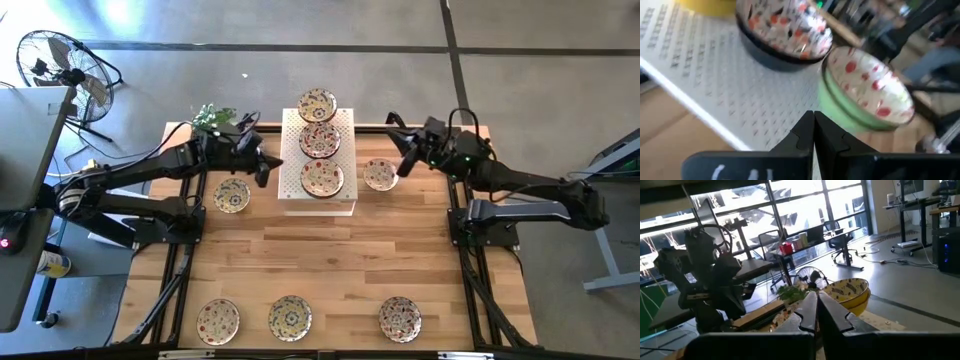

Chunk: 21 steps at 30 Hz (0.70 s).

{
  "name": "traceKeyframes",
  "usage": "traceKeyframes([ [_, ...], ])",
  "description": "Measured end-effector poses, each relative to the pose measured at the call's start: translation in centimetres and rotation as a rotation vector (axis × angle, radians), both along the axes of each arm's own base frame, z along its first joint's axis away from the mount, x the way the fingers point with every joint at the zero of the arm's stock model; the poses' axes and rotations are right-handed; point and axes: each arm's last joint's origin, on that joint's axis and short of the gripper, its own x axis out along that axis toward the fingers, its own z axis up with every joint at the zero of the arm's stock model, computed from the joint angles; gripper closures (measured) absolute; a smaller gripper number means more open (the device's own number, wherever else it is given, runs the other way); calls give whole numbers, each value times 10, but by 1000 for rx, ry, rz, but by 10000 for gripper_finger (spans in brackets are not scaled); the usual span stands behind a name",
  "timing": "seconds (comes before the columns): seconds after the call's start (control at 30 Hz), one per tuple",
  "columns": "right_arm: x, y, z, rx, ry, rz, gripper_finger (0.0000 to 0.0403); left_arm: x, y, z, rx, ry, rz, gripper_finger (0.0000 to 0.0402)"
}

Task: Pick & Place Mini bowls
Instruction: Stack the yellow patterned bowl on top of the yellow patterned bowl on the shelf

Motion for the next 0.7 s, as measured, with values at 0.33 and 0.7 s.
traceKeyframes([
  [0.33, 0, 0, -6, 10, 61, 2, 401, -41, -18, 0, -57, 282, 36, 401],
  [0.7, -2, -3, -7, 6, 79, -26, 401, -56, -56, -44, -201, 571, -15, 401],
])
